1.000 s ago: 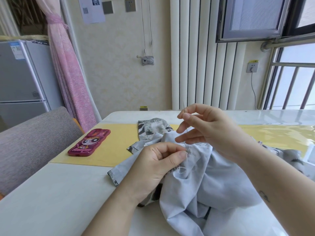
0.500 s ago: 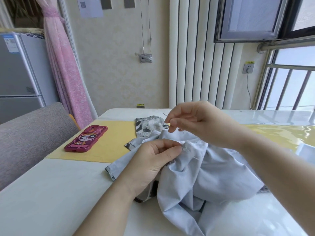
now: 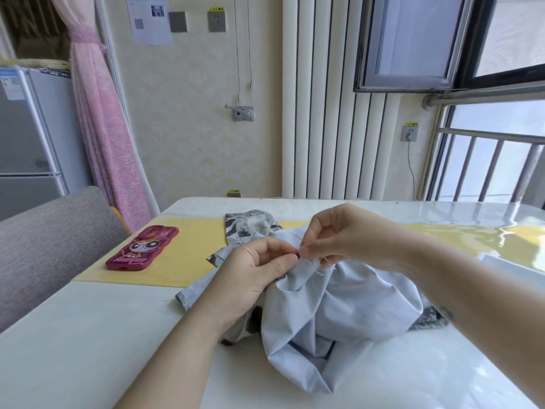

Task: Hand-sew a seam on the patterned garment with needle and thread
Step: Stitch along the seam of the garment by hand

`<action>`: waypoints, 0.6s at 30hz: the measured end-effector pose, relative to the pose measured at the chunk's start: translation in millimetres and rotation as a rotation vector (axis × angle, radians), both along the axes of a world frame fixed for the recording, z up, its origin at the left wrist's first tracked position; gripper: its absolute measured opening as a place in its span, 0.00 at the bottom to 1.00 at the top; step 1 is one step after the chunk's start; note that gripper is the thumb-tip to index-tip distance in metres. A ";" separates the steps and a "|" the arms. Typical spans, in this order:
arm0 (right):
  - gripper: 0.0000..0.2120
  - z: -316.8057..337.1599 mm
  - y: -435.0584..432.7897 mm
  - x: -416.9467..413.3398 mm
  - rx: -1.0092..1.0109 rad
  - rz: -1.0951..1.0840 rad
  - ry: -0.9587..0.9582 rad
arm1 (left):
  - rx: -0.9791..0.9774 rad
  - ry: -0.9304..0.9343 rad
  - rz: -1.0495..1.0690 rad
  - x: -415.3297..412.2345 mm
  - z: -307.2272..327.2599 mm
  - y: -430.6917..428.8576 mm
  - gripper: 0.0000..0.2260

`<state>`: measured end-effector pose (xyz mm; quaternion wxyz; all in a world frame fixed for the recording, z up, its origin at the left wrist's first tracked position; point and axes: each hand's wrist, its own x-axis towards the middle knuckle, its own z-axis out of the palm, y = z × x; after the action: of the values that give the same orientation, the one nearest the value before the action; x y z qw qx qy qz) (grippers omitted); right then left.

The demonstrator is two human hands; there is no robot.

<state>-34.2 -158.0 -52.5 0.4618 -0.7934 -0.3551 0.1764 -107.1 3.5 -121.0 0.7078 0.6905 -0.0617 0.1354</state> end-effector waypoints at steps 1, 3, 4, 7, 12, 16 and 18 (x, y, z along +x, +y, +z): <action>0.06 1.1 -2.2 -0.9 0.035 -0.001 0.050 | 0.002 0.008 -0.030 -2.7 4.0 1.6 0.09; 0.06 6.0 -6.5 -3.7 0.112 0.007 0.143 | 0.047 0.044 -0.100 -9.3 13.0 4.4 0.12; 0.06 9.2 -8.0 -5.5 0.159 0.008 0.181 | 0.085 0.069 -0.118 -12.3 17.1 5.0 0.11; 0.07 16.0 -11.2 -10.4 0.288 -0.011 0.214 | 0.202 0.120 -0.023 -15.6 29.1 2.1 0.09; 0.08 17.6 -2.3 -24.0 0.417 -0.020 0.094 | 0.472 0.112 0.388 -10.8 46.6 -8.8 0.10; 0.07 39.5 8.7 -43.3 0.590 0.020 0.125 | 0.337 -0.137 0.693 -17.4 65.2 -27.2 0.10; 0.08 54.5 13.2 -54.2 0.661 0.057 0.142 | 0.251 -0.299 0.735 -24.7 74.4 -29.9 0.12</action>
<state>-88.4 -144.8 2.0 0.7125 -0.5762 -0.3820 0.1197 -131.8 -26.4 -46.6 0.5059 0.7204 0.0705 0.4692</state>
